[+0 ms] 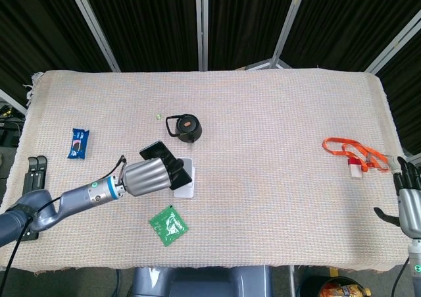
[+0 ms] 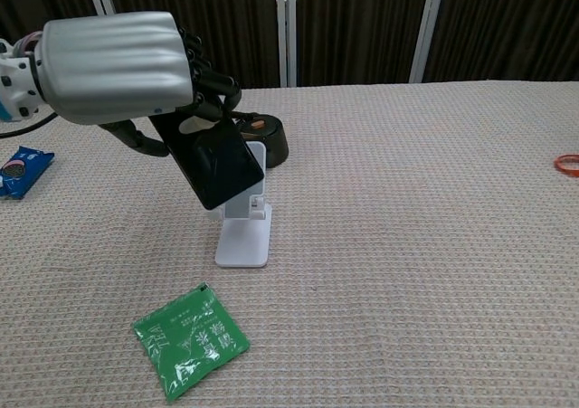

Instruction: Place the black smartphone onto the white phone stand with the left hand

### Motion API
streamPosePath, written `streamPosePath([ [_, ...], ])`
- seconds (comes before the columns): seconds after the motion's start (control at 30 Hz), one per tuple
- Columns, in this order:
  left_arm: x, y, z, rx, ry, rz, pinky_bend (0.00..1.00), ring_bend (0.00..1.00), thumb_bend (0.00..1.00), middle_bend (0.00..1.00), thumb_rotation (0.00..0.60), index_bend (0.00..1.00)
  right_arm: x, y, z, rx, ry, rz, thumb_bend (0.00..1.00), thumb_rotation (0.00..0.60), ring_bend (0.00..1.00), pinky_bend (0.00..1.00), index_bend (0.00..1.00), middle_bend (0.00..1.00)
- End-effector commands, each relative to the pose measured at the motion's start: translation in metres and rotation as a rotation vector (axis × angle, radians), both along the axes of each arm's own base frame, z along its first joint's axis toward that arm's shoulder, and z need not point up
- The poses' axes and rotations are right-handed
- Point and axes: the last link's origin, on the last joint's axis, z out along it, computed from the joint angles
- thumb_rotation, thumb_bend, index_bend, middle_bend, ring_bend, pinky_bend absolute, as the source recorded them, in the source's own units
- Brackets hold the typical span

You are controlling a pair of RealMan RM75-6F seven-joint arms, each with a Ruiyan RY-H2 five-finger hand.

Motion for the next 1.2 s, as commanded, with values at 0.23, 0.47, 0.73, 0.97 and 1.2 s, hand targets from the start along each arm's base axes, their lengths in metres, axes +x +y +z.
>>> streamPosePath([
  [0.23, 0.015, 0.034, 0.0, -0.038, 0.115, -0.134, 0.56, 0.59, 0.0, 0.56, 0.6, 0.66, -0.011, -0.003, 0.003, -0.024, 0.024, -0.045, 0.0, 0.6, 0.0, 0.0, 0.0, 0.0],
  [0.47, 0.02, 0.045, 0.004, -0.033, 0.144, -0.172, 0.56, 0.59, 0.0, 0.56, 0.6, 0.67, -0.014, -0.002, 0.003, -0.029, 0.037, -0.063, 0.0, 0.6, 0.0, 0.0, 0.0, 0.0],
  [0.73, 0.024, 0.047, -0.007, -0.056, 0.241, -0.228, 0.56, 0.59, 0.0, 0.56, 0.6, 0.67, -0.016, -0.001, 0.005, -0.041, 0.045, -0.072, 0.0, 0.6, 0.0, 0.0, 0.0, 0.0],
  [0.97, 0.023, 0.048, -0.015, -0.055, 0.314, -0.251, 0.56, 0.59, 0.0, 0.56, 0.6, 0.67, -0.017, -0.001, 0.005, -0.043, 0.045, -0.071, 0.0, 0.6, 0.0, 0.0, 0.0, 0.0],
  [1.2, 0.022, 0.048, -0.017, -0.04, 0.321, -0.258, 0.53, 0.56, 0.0, 0.51, 0.6, 0.61, -0.016, -0.001, 0.005, -0.04, 0.042, -0.069, 0.0, 0.6, 0.0, 0.0, 0.0, 0.0],
])
